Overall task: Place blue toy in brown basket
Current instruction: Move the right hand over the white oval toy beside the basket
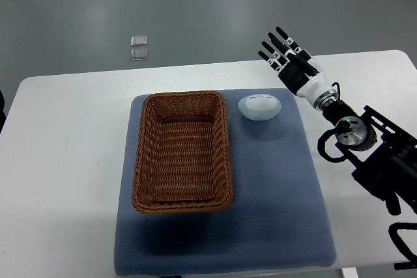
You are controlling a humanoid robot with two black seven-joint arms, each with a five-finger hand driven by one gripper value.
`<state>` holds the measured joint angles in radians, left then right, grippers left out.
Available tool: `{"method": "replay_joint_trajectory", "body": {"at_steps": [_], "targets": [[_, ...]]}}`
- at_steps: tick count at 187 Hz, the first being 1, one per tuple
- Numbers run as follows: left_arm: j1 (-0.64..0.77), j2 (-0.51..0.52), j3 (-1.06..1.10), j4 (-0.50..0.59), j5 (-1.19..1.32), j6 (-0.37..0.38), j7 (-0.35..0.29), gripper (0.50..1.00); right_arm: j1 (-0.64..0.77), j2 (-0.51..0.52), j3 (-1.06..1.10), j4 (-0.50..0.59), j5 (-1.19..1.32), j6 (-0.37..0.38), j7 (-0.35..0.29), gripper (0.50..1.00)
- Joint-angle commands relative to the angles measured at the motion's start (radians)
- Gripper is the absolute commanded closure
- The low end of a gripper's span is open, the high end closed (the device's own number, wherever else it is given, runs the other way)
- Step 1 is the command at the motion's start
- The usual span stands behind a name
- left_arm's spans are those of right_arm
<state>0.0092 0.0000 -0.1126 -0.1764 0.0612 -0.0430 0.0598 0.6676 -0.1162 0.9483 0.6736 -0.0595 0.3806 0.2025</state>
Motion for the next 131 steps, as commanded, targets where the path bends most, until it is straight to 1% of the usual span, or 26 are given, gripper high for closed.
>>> {"method": "replay_joint_trajectory", "body": {"at_steps": [1, 35, 55, 69, 76, 89, 98, 112, 131], "targets": [[0.0, 0.0, 0.001, 0.0, 0.0, -0.001, 0.0, 0.5, 0.003, -0.003, -0.002, 0.0, 0.0, 0.0, 0.0, 0.593], [0.0, 0.0, -0.001, 0.0, 0.0, -0.005, -0.003, 0.5, 0.01, -0.01, -0.006, 0.0, -0.002, 0.001, 0.0, 0.593], [0.0, 0.0, -0.001, -0.002, 0.0, -0.005, -0.003, 0.5, 0.018, -0.046, -0.057, 0.001, -0.026, 0.003, -0.003, 0.593], [0.0, 0.0, -0.001, -0.002, 0.0, -0.005, -0.003, 0.5, 0.053, -0.071, -0.109, 0.006, -0.102, 0.023, -0.012, 0.595], [0.0, 0.0, -0.001, -0.003, 0.0, -0.005, -0.003, 0.5, 0.078, -0.082, -0.147, 0.011, -0.166, 0.035, -0.028, 0.595], [0.0, 0.0, -0.001, -0.003, 0.0, -0.006, -0.003, 0.5, 0.128, -0.115, -0.226, 0.017, -0.313, 0.032, -0.063, 0.595], [0.0, 0.0, -0.001, -0.003, 0.0, -0.009, -0.003, 0.5, 0.191, -0.152, -0.296, 0.029, -0.457, 0.037, -0.087, 0.595], [0.0, 0.0, 0.001, -0.005, 0.0, -0.012, -0.003, 0.5, 0.282, -0.2, -0.404, 0.055, -0.655, 0.044, -0.109, 0.595], [0.0, 0.0, 0.001, -0.009, 0.0, -0.014, -0.003, 0.5, 0.42, -0.237, -0.548, 0.089, -0.853, 0.069, -0.132, 0.593]]}}
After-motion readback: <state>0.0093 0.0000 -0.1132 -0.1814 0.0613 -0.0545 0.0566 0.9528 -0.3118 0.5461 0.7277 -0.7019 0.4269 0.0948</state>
